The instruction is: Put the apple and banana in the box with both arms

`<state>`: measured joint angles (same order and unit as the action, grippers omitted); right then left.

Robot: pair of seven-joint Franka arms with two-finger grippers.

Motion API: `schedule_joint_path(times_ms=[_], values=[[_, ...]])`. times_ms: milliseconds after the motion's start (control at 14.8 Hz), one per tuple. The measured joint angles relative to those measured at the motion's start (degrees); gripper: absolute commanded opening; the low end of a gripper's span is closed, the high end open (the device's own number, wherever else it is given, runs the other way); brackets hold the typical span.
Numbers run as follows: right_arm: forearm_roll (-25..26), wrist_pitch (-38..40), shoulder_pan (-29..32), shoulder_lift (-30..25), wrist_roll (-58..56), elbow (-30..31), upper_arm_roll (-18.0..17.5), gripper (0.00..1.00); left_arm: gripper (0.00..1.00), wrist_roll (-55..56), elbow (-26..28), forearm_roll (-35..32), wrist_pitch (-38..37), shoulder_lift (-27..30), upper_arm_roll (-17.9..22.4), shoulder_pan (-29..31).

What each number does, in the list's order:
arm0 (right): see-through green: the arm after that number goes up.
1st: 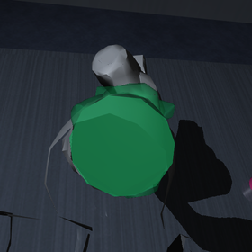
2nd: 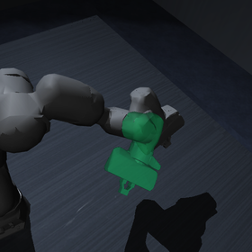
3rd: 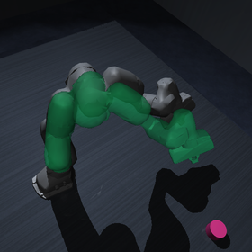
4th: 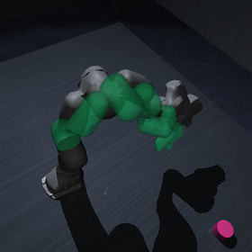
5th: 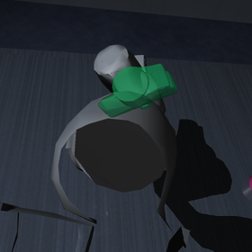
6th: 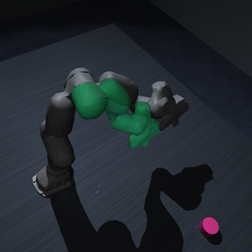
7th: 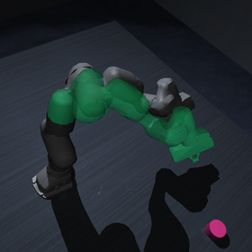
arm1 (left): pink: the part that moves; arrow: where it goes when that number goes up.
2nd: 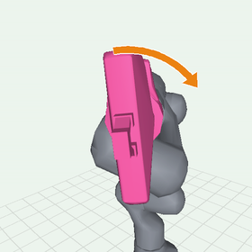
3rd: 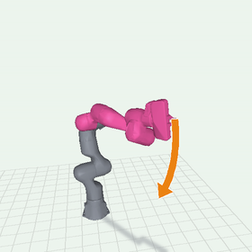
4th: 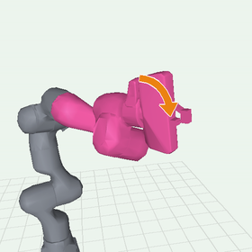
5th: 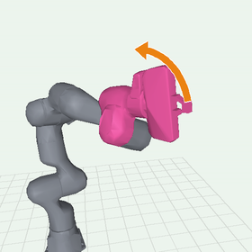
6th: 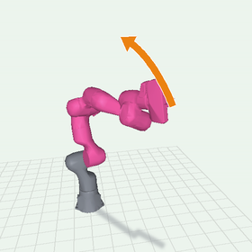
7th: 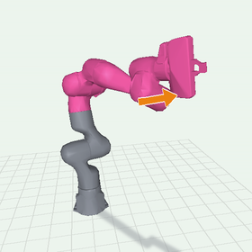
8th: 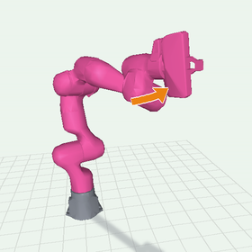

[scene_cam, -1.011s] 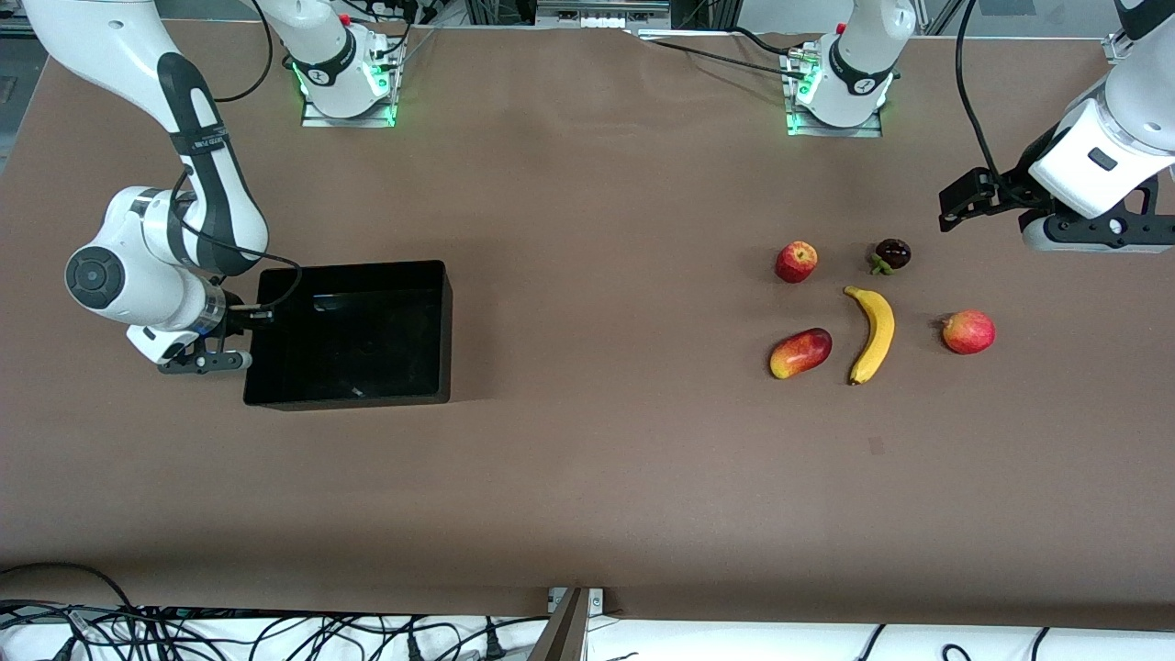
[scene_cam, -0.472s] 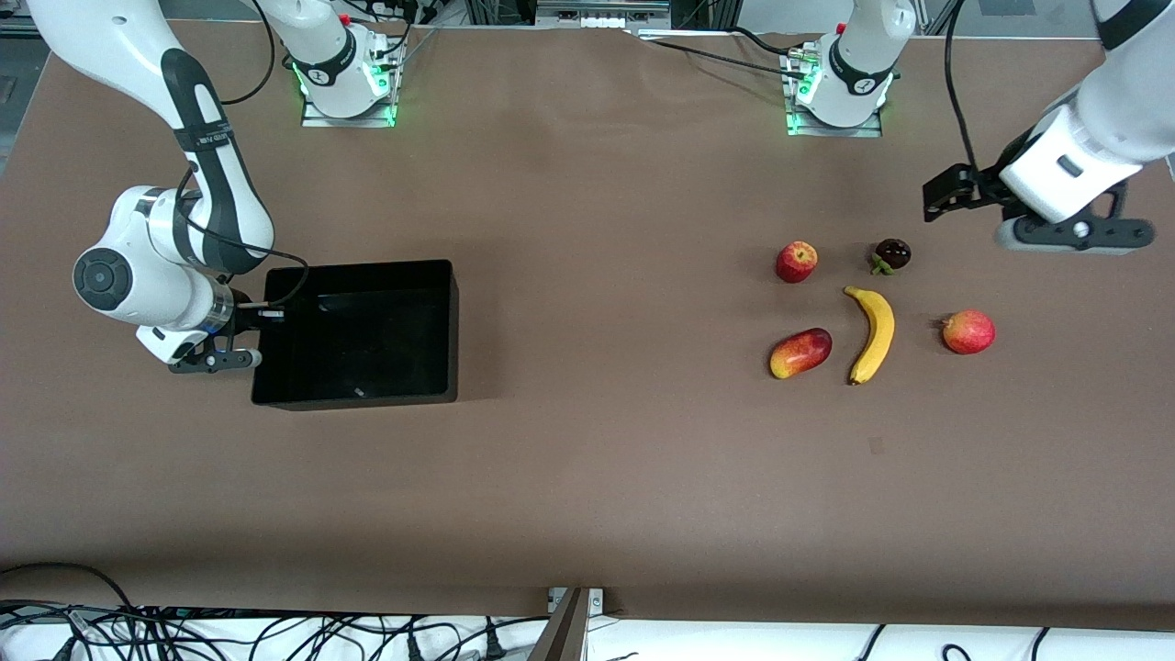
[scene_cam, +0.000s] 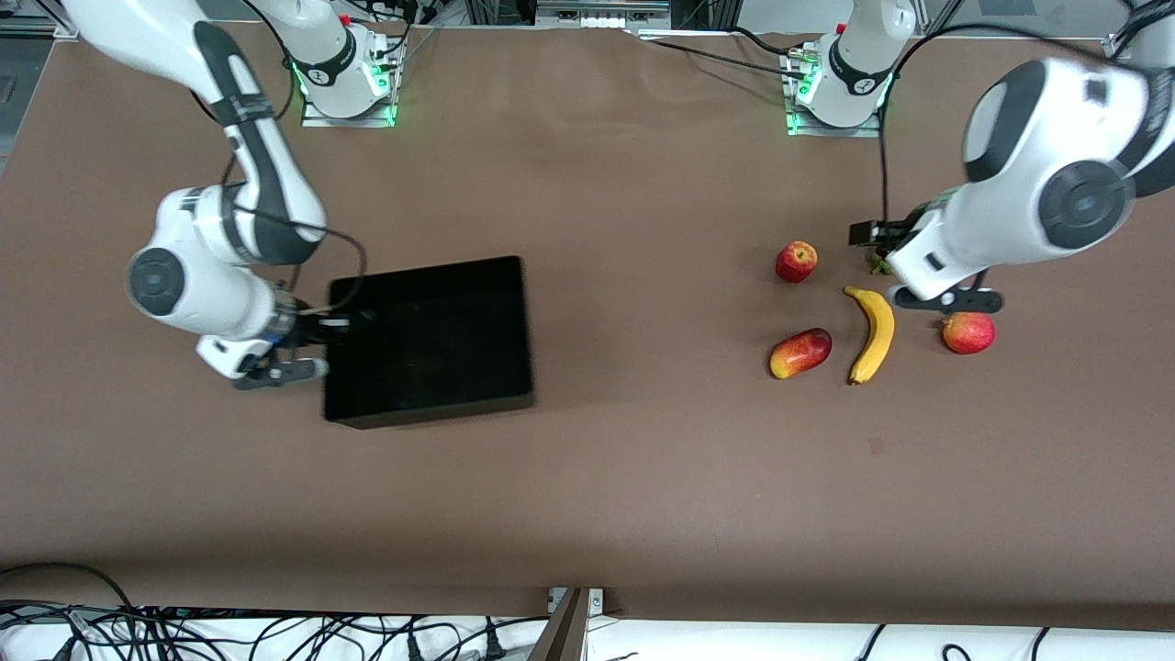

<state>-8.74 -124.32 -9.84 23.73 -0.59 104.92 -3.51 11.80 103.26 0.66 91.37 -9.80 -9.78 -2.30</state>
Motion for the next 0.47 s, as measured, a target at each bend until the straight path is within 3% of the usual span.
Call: schedule_joint_path(times_ms=[202,472], values=[[0.9,0.2,-1.0,3.9,11.3,-5.5,-8.2,0.0,1.0,5.7,10.9,0.0,14.1,0.0,-2.8,-0.1],[4.0,0.1,-6.7,9.5,22.8,-9.6,-10.8,0.0,1.0,7.1,24.6,0.0,32.2,-0.1,-4.6,-0.1]])
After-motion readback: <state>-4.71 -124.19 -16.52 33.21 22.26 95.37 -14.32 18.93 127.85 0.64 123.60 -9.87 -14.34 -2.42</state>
